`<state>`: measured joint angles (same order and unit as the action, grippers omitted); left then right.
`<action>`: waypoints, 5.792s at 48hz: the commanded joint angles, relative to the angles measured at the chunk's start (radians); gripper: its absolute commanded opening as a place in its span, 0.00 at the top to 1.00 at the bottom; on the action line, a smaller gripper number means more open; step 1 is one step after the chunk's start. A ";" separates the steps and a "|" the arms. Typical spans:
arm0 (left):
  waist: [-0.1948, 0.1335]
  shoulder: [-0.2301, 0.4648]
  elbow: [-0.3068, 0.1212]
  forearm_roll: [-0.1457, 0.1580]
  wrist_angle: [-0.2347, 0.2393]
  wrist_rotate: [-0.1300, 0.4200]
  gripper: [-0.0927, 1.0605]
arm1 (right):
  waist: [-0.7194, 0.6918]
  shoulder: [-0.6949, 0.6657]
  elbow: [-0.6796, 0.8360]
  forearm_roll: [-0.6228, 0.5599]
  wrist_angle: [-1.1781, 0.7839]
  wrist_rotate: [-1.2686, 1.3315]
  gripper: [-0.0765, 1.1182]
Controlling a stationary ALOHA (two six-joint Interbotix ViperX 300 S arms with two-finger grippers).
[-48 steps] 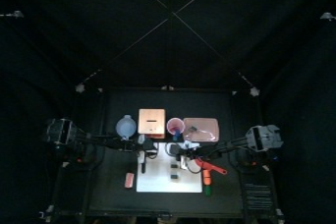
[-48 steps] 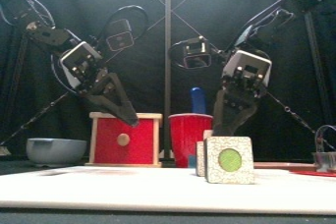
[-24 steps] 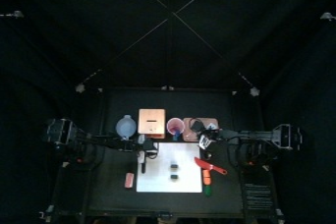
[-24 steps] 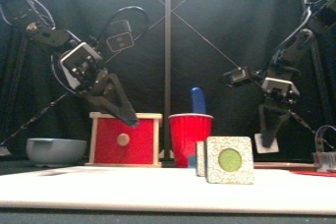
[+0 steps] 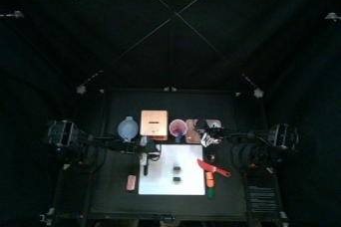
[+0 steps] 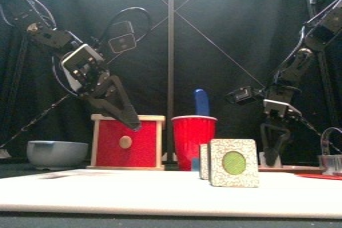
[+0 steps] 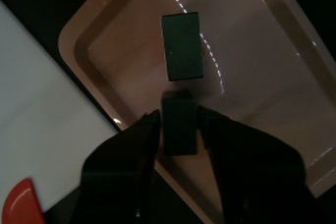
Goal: Place sushi on board then cut the sushi with the knife then place the pieces on the plate
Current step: Place the 4 sushi pieces on the plate
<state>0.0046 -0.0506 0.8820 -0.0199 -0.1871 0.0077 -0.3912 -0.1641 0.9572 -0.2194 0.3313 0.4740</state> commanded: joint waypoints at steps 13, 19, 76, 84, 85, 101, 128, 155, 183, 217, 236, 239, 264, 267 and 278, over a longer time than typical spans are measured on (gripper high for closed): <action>0.002 -0.006 -0.018 -0.002 -0.005 0.000 0.34 | 0.089 -0.106 -0.041 0.011 0.040 -0.003 0.23; 0.002 -0.006 -0.020 -0.002 -0.006 -0.002 0.34 | 0.218 -0.110 -0.092 0.028 0.029 -0.008 0.23; 0.002 -0.003 -0.006 -0.012 -0.005 0.002 0.34 | 0.572 0.278 -0.408 0.035 -0.015 -0.006 0.23; 0.002 -0.003 -0.006 -0.012 -0.005 0.002 0.34 | 0.572 0.304 -0.423 0.035 -0.020 -0.006 0.27; 0.002 -0.003 -0.006 -0.012 -0.005 0.002 0.34 | 0.571 0.304 -0.423 0.037 -0.021 -0.006 0.29; 0.002 -0.003 -0.006 -0.011 -0.005 0.003 0.34 | 0.512 0.212 -0.356 0.060 -0.018 -0.002 0.42; 0.003 -0.003 -0.003 -0.009 -0.005 0.005 0.34 | 0.044 -0.114 -0.104 0.038 0.169 -0.005 0.42; 0.008 -0.003 -0.002 -0.012 -0.005 0.002 0.34 | -0.095 0.038 -0.104 -0.032 0.147 -0.005 0.36; 0.006 -0.003 -0.006 -0.012 -0.003 0.002 0.34 | 0.103 -0.095 -0.149 -0.011 0.252 -0.005 0.21; 0.003 -0.003 -0.003 -0.012 -0.005 0.000 0.34 | 0.627 0.143 -0.407 0.071 0.071 -0.005 0.21; 0.000 -0.003 -0.002 -0.012 -0.005 0.000 0.34 | 0.667 0.259 -0.491 0.114 0.061 -0.008 0.21; 0.000 -0.002 -0.002 -0.012 -0.005 0.000 0.34 | 0.670 0.278 -0.502 0.121 0.057 -0.008 0.21; -0.003 -0.003 0.000 -0.012 -0.005 0.000 0.34 | 0.664 0.356 -0.517 0.101 0.055 -0.003 0.41; -0.003 -0.003 0.000 -0.012 -0.005 0.000 0.34 | 0.663 0.351 -0.514 0.104 0.060 -0.003 0.46; -0.003 -0.003 -0.002 -0.012 -0.005 0.000 0.34 | 0.641 0.262 -0.477 0.098 0.103 -0.003 0.46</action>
<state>0.0031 -0.0491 0.8912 -0.0307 -0.1871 0.0092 0.2684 0.1902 0.4755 -0.1181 0.4234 0.4679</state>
